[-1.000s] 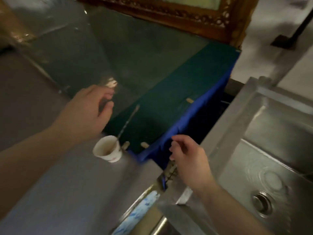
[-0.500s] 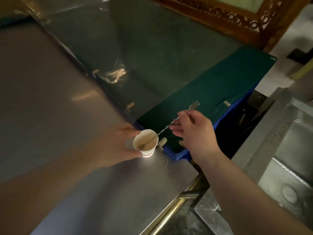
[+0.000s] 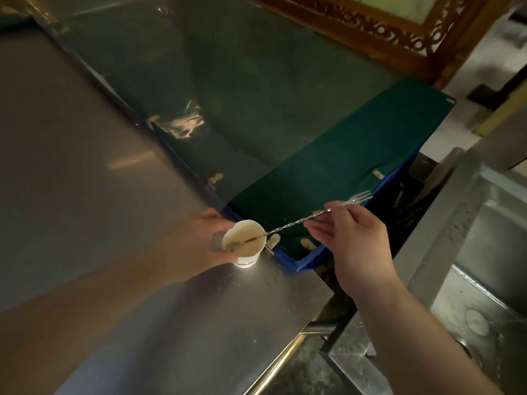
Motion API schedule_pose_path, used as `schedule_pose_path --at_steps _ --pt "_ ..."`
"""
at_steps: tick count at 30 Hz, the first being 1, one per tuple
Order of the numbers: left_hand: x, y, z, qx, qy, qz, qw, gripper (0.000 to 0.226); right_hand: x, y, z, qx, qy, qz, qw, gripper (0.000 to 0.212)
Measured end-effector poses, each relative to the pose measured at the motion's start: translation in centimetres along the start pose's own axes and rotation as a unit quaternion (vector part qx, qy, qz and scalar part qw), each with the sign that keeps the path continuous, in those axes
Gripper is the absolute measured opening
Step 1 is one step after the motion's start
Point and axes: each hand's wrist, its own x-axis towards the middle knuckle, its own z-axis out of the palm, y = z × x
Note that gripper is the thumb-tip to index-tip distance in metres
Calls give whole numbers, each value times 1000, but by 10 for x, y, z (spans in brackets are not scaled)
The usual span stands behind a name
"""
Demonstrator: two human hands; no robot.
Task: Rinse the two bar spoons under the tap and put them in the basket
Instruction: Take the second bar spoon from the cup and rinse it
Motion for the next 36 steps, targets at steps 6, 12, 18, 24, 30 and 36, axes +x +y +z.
schedule_pose_path --at_steps 6,12,18,24,30,36 --pt "0 6 -3 17 -10 -15 1000 64 -6 -2 -19 121 23 54 991 19" --pt "-5 32 -8 -1 26 -44 999 71 -8 -9 -57 209 24 59 976 15" --pt "9 107 6 -44 49 2 998 23 -10 -18 -133 116 27 -39 992 14" --pt "47 207 56 -93 18 43 995 4 -10 -34 -235 290 113 -21 950 19" --pt "87 322 138 -136 -28 80 987 5 -15 -37 -366 341 212 -2 916 21" --pt "115 424 221 -179 -84 88 976 9 -16 -25 -480 345 260 -17 902 14"
